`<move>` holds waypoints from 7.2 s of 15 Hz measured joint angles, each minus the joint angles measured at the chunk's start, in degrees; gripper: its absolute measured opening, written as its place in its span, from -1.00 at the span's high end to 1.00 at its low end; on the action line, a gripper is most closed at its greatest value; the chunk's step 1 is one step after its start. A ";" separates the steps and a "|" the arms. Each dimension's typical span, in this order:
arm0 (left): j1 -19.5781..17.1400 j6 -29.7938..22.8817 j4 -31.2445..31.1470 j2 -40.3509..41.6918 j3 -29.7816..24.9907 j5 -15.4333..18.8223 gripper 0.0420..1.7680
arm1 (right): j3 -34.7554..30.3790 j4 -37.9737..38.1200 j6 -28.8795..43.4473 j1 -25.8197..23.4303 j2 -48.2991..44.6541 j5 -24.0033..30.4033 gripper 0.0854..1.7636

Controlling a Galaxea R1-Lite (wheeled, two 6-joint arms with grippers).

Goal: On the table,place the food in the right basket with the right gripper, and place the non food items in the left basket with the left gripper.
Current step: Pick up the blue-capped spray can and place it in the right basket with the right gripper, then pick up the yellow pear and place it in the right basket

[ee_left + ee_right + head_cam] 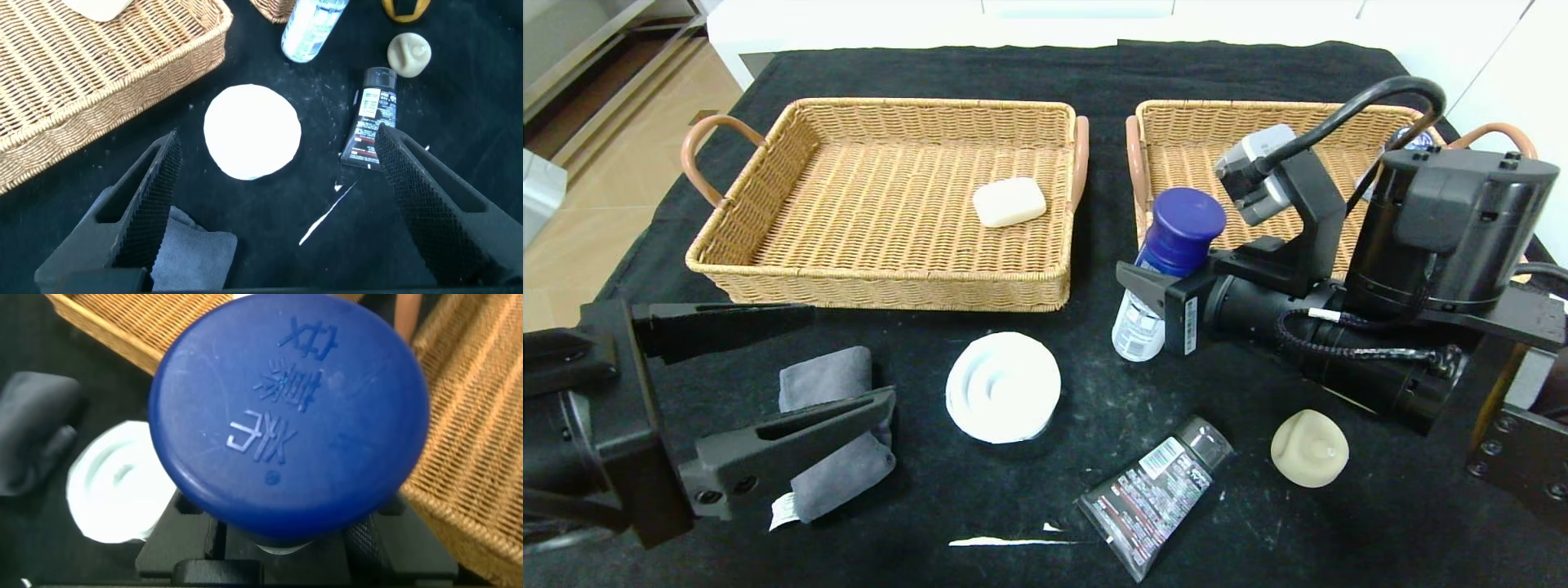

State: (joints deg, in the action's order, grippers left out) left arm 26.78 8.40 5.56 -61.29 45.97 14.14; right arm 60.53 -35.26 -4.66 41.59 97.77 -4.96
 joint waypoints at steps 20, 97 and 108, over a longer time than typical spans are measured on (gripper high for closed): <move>-0.07 -0.05 0.02 0.41 -0.02 0.02 -0.94 | 28.33 16.41 -1.54 -12.02 2.76 -3.28 0.10; -0.07 0.00 -0.07 1.97 -0.38 -0.43 -0.94 | 34.12 87.26 21.27 -21.72 -8.90 -5.64 -0.92; -0.07 0.00 -0.18 1.97 -0.46 -0.43 -0.94 | 25.47 82.49 28.18 -21.48 -7.50 -7.63 -0.92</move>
State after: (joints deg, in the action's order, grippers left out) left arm 26.71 8.40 5.38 -59.32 45.51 13.71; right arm 85.99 47.24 23.53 20.11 90.27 -12.59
